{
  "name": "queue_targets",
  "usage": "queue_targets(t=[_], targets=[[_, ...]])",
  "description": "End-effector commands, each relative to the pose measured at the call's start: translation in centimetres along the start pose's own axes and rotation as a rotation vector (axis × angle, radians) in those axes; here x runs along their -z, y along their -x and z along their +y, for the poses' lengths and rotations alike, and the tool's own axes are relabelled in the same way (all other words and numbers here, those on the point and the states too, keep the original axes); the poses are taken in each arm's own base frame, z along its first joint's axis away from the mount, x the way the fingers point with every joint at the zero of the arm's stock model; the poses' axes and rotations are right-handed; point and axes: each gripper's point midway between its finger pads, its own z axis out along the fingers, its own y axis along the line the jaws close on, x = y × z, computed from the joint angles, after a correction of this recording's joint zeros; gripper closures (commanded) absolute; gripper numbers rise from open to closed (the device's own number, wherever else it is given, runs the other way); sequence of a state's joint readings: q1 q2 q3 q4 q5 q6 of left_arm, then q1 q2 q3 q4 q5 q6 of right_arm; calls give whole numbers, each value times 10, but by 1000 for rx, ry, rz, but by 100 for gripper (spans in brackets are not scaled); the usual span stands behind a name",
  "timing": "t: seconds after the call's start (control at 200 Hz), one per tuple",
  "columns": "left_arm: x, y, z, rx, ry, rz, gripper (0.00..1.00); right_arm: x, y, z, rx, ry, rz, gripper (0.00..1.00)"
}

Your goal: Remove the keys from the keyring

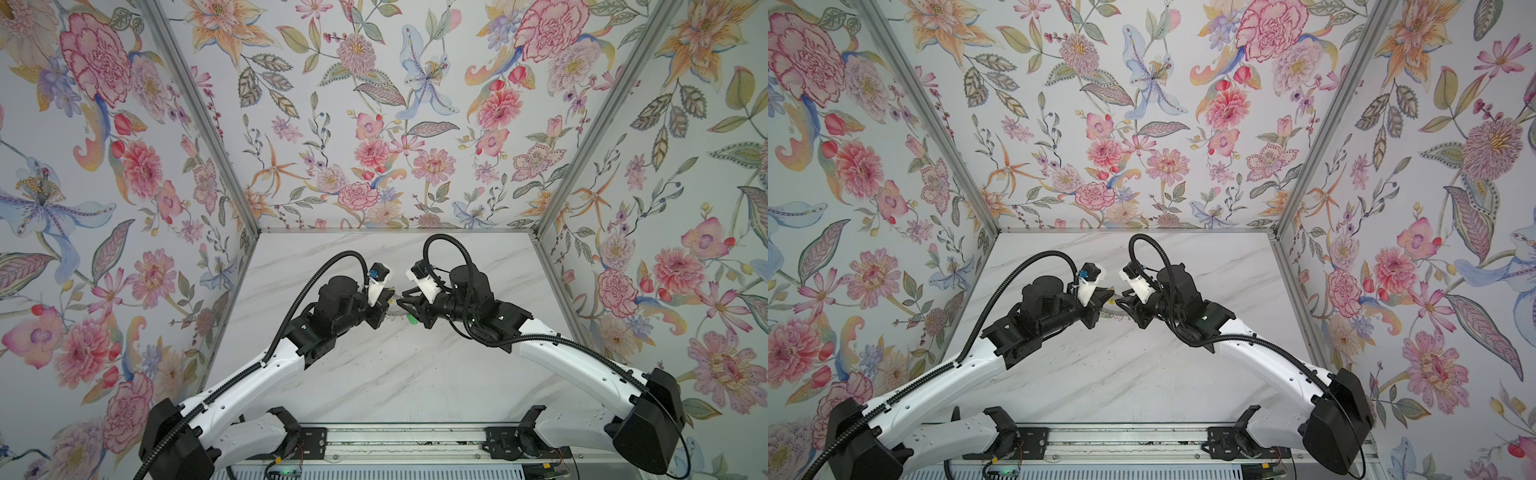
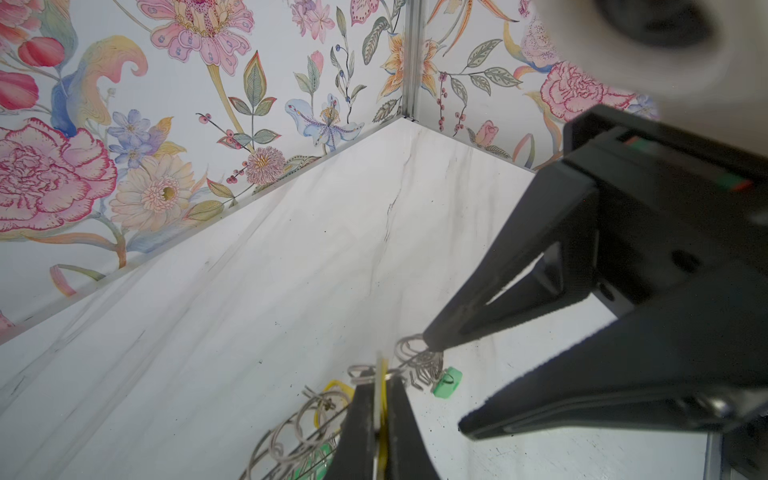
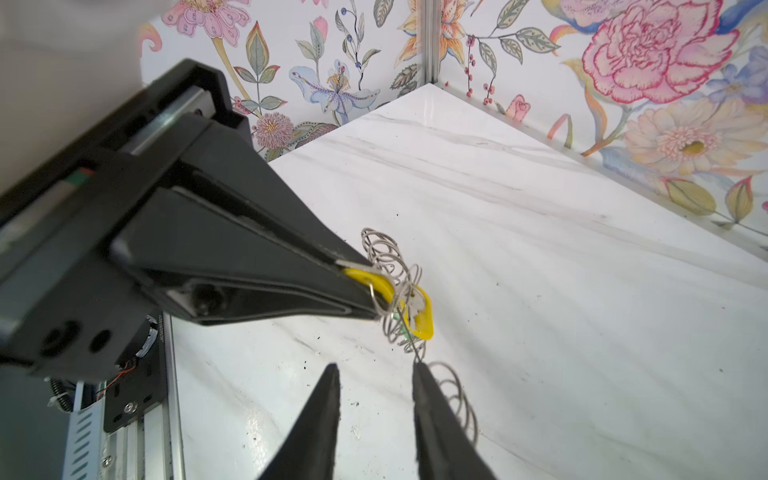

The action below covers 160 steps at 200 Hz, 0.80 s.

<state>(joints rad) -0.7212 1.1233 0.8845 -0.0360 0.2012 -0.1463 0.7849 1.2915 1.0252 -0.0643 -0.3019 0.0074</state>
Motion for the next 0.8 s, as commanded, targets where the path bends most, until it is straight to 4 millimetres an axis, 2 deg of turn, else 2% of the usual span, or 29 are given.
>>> queue_targets(t=[0.0,0.195,0.245,0.46,0.646,0.796], targets=[[5,28,-6,0,-12,-70,99,-12,6,1,13,35,-29,72],[6,25,-7,4,-8,-64,99,-24,2,-4,-5,28,-27,73],[6,24,-6,4,-6,-62,99,-25,2,-6,-10,24,-30,77],[6,23,-6,1,0,-56,98,-17,9,-10,-7,8,-60,81],[4,22,-6,1,-2,-55,98,-8,12,-12,0,-3,-68,91],[4,24,-5,-1,4,-57,98,-7,9,-12,4,-2,-55,95]])
